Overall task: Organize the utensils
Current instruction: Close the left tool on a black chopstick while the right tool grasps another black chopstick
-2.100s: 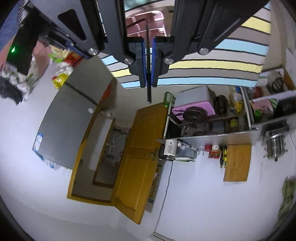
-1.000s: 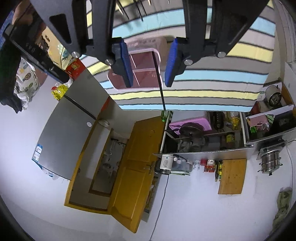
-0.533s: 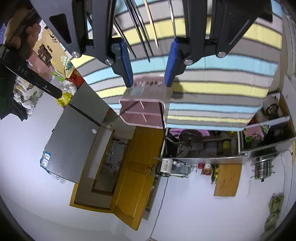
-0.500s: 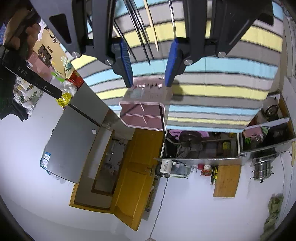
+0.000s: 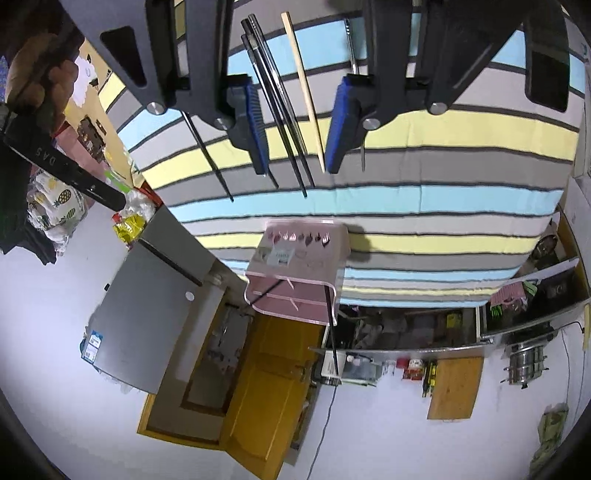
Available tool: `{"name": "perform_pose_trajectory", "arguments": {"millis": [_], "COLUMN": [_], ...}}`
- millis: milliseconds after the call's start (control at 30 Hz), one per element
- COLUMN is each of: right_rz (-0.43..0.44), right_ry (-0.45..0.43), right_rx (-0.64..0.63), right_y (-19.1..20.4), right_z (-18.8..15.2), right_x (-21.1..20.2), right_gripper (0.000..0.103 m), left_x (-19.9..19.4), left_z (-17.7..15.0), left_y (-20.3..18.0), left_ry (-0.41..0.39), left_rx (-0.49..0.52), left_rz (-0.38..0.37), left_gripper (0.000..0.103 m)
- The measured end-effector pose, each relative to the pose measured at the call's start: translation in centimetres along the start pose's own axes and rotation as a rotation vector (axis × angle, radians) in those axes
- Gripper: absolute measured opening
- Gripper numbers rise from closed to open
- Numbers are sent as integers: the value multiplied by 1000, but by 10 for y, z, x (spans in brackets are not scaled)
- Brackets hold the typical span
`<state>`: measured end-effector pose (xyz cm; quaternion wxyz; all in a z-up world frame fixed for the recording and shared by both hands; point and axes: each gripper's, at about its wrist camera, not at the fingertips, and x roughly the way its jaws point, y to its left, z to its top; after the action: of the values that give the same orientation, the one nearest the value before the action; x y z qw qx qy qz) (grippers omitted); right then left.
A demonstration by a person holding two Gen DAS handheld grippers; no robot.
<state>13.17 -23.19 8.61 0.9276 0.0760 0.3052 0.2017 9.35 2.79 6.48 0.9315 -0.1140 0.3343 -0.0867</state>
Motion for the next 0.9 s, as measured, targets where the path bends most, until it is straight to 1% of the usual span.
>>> {"name": "perform_pose_trajectory", "arguments": {"millis": [133, 300, 500, 667, 900], "right_rz": [0, -11, -18, -17, -18], "right_ry": [17, 50, 91, 134, 178], "right_rx": [10, 22, 35, 45, 49], "right_y": [-7, -17, -28, -38, -47], "right_z": [-7, -15, -23, -30, -35], "right_x": [7, 18, 37, 56, 80], "right_gripper": [18, 18, 18, 18, 18], "left_x": [11, 25, 49, 72, 109], "left_z": [-11, -18, -22, -20, -12], "left_y": [-4, -8, -8, -4, -2], "left_ry": [35, 72, 129, 170, 219], "left_rx": [8, 8, -15, -43, -44], "left_rz": [-4, -14, -23, -15, 3], "left_gripper": [27, 27, 27, 27, 27]}}
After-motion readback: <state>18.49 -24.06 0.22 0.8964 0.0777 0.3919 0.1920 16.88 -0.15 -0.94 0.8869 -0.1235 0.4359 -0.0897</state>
